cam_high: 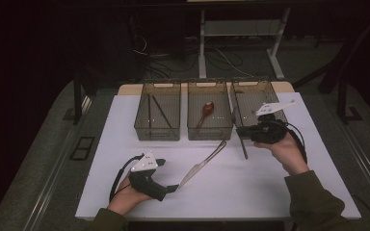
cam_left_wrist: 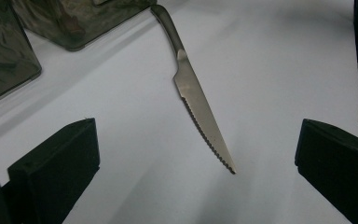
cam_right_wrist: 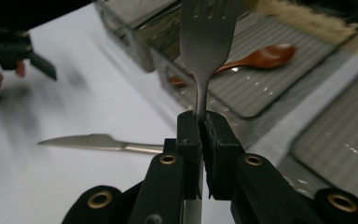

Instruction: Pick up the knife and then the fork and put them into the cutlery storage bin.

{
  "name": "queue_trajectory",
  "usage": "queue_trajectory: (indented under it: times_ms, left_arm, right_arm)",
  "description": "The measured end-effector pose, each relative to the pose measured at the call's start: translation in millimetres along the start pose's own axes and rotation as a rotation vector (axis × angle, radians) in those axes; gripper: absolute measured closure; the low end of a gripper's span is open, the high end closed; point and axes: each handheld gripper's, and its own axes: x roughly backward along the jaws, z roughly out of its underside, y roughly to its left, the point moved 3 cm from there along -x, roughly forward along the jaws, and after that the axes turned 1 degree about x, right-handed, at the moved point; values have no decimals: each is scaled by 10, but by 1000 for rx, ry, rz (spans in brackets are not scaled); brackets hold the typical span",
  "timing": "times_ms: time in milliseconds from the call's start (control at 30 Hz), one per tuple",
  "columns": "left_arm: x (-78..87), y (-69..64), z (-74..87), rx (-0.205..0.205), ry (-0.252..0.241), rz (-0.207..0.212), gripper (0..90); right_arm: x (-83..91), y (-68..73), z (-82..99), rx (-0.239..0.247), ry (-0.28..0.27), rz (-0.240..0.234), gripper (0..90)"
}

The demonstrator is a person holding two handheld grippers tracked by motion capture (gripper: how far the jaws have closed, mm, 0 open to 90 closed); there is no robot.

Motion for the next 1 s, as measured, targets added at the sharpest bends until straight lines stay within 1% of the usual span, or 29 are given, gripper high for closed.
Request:
queue_trajectory:
  times_ms: [167, 300, 400, 533, 733, 1000]
  left_arm:
    - [1, 0, -1, 0, -2, 1, 0]
    - [0, -5, -3, 0, -4, 3, 0]
    - [-5, -8, -4, -1, -4, 6, 0]
    - [-3, -14, -7, -2, -5, 6, 0]
    - [-2, -9, -8, 4, -9, 4, 0]
    - [-1, -8, -7, 8, -10, 4, 0]
  right_arm:
    - [159, -151, 15, -42, -57, 47, 840]
    - [258, -236, 27, -60, -79, 64, 840]
    - [333, -300, 32, -63, -92, 92, 840]
    - [429, -380, 22, -69, -113, 118, 840]
    - [573, -510, -35, -75, -145, 161, 840]
    - [667, -701, -155, -87, -166, 220, 840]
